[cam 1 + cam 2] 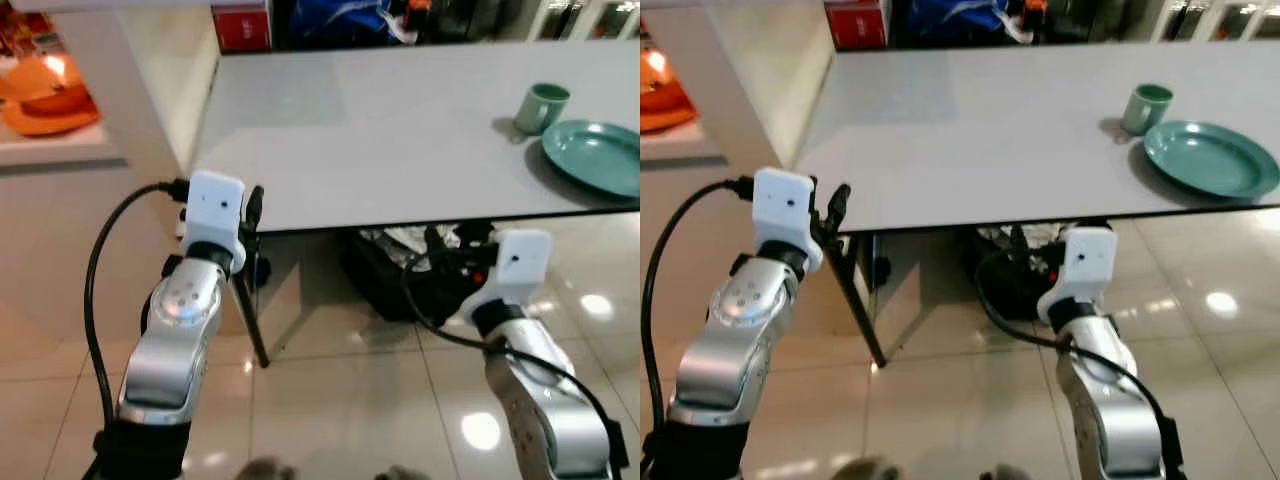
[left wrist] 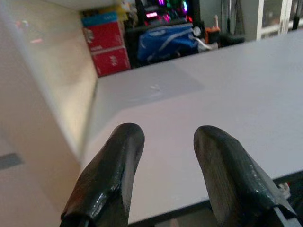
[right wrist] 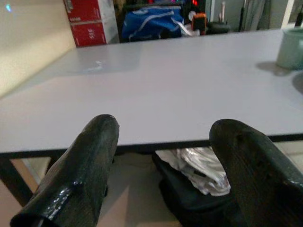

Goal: Setting the table

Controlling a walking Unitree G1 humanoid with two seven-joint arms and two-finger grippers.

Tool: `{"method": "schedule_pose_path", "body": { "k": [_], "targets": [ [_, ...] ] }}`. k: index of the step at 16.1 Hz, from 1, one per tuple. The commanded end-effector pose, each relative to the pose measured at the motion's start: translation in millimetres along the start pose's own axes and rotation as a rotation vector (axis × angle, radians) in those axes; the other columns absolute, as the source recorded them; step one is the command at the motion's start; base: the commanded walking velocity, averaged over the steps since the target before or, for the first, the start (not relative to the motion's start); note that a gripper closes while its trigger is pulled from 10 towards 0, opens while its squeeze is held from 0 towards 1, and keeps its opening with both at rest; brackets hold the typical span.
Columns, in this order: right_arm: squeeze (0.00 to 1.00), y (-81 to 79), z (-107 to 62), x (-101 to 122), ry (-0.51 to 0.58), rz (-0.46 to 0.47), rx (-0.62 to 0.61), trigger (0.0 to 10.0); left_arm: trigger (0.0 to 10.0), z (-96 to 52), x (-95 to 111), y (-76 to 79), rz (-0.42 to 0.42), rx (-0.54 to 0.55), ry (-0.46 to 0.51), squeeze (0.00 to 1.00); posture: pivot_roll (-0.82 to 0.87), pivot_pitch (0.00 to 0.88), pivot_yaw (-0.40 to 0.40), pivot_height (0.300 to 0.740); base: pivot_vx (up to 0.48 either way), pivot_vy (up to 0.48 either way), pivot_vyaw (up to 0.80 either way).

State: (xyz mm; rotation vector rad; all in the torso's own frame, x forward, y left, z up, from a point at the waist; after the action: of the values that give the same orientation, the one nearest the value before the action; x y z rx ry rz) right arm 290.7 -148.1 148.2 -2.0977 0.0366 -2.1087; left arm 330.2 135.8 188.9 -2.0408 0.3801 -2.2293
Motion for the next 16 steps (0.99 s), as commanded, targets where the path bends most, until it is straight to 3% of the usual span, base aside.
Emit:
{"method": "schedule_pose_path", "body": {
  "k": [1, 16],
  "targets": [
    [0.0, -7.7, 1.9, 1.5, 0.012, 0.014, 0.028, 10.0, 10.0, -1.6, 2.0, -11.2, 0.018, 0.031, 0.003, 0.0, 0.03, 0.033, 0.011, 0.74, 0.0, 0.48, 0.0],
    [0.0, -10.7, 8.9, 10.7, 0.053, 0.033, 0.044, 10.0, 10.0, 0.3, 6.8, -13.4, 0.015, 0.04, 0.012, 0.0, 0.04, 0.04, 0.01, 0.74, 0.0, 0.48, 0.0]
  ]
}}
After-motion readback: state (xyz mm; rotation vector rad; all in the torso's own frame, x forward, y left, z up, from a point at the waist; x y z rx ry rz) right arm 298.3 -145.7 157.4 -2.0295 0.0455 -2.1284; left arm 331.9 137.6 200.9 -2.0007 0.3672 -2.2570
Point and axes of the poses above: a point about 5 cm out from each wrist's last joint towards the gripper, its own z axis pointing out of the wrist towards the gripper, its own x axis along the axis of the wrist's last joint, y = z × x, the point moved 4 cm from there along z, pointing out of the wrist towards the gripper, and after that the axes turned 3 degrees about z, right-handed, at the moved point
